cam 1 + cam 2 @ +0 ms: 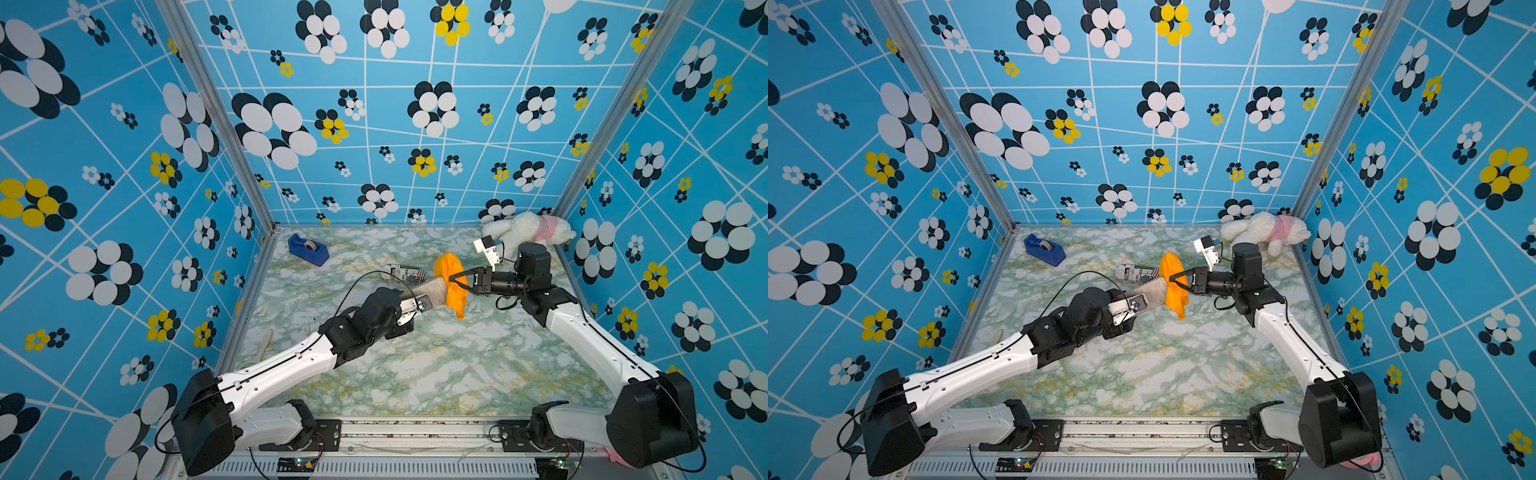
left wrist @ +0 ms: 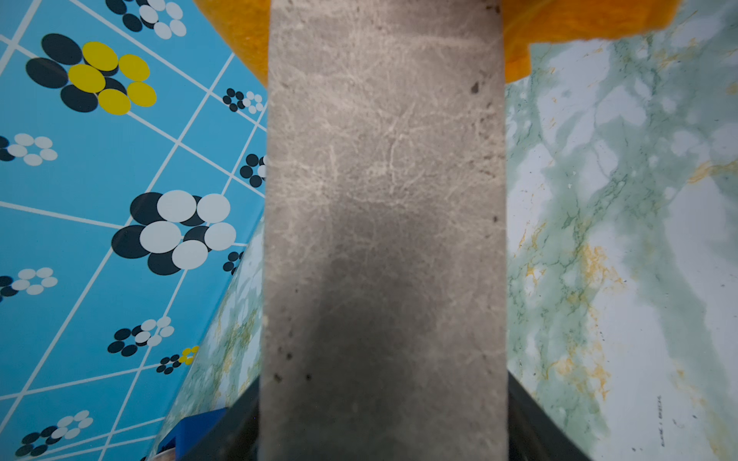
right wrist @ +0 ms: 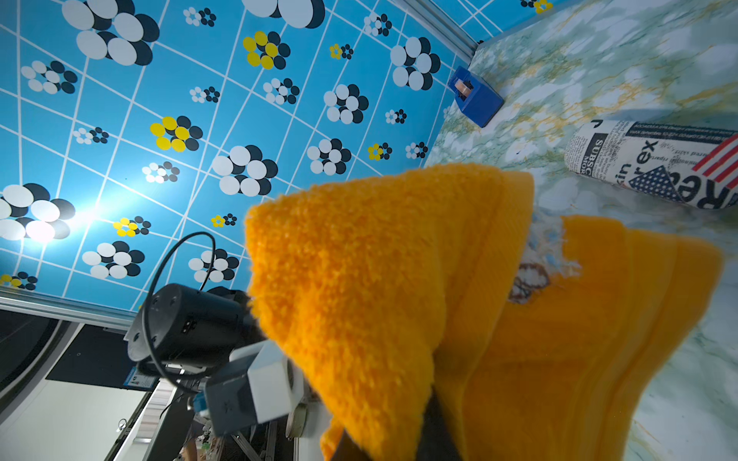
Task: Wipe the eyeglass case
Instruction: Wipe the dirt from the eyeglass case.
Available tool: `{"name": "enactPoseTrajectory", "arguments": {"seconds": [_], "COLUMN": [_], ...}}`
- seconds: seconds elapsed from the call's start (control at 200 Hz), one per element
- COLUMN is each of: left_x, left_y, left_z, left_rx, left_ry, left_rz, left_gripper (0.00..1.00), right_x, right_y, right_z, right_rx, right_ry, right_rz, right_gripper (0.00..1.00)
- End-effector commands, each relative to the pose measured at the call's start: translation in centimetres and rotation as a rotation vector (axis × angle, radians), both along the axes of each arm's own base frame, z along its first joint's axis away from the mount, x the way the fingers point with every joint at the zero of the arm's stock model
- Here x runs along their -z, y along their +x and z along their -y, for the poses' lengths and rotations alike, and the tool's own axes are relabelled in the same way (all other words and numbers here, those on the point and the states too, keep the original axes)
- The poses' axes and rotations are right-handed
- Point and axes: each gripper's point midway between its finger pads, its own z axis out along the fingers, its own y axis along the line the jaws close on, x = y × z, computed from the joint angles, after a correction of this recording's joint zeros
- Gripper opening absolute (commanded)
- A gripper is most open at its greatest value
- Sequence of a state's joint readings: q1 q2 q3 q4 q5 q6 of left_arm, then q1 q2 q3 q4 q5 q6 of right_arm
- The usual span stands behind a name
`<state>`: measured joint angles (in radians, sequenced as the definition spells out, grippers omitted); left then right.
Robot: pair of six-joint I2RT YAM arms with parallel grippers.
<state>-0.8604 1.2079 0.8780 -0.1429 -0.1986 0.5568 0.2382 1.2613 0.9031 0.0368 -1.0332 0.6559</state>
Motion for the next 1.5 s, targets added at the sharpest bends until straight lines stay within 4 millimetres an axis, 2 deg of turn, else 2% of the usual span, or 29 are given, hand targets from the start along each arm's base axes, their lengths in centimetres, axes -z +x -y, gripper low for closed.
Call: {"name": "enactPoseTrajectory", "arguments": {"seconds": [0.0, 0.14, 0.42, 0.575, 0.695, 0.92, 1.07, 1.185, 1.244, 1.334, 1.414, 1.494], "left_x": [-4.1, -3.6, -4.2, -4.9, -4.8, -5.3, -5.5, -5.6, -5.6, -5.6, -5.5, -5.4], "left_y": [1.5, 1.5, -0.7, -0.8, -0.3, 1.2, 1.8, 1.7, 1.6, 1.5, 1.3, 0.9], "left_z": [1.2, 1.7, 2.5, 2.0, 1.6, 0.8, 0.4, 0.5, 0.5, 0.2, -0.2, -0.3], "left_rx": [0.006, 0.029, 0.069, 0.047, 0.027, -0.011, -0.024, -0.017, -0.016, -0.035, -0.053, -0.056], "left_ry": [-0.130, -0.098, -0.064, -0.073, -0.076, -0.122, -0.120, -0.115, -0.120, -0.143, -0.223, -0.305], "left_rz": [0.079, 0.079, 0.115, 0.139, 0.146, 0.147, 0.161, 0.158, 0.153, 0.120, 0.003, -0.117], "left_gripper": [0.10, 0.10, 0.10, 0.10, 0.10, 0.10, 0.10, 0.10, 0.10, 0.10, 0.09, 0.08], "right_x": [-0.5, -1.2, -3.8, -4.5, -4.1, -1.0, -0.9, -1.0, -1.1, -1.5, -2.1, -2.0], "right_y": [-3.4, -3.7, 1.1, 2.0, 0.9, -3.2, -5.1, -5.5, -4.9, -2.5, -0.8, -0.4], "right_z": [-0.3, -0.3, -1.9, -2.5, -2.3, -1.5, -1.0, -0.8, -0.7, 0.8, 1.9, 2.0], "right_rx": [-0.078, -0.085, -0.149, -0.186, -0.198, -0.195, -0.185, -0.179, -0.167, -0.067, 0.009, 0.026], "right_ry": [0.039, 0.034, 0.049, 0.084, 0.131, 0.138, 0.142, 0.128, 0.114, 0.090, 0.094, 0.108], "right_rz": [-0.050, -0.029, 0.047, 0.040, 0.006, -0.117, -0.130, -0.111, -0.091, -0.061, -0.029, -0.023], "right_gripper": [0.00, 0.00, 0.00, 0.00, 0.00, 0.00, 0.00, 0.00, 0.00, 0.00, 0.00, 0.00]}}
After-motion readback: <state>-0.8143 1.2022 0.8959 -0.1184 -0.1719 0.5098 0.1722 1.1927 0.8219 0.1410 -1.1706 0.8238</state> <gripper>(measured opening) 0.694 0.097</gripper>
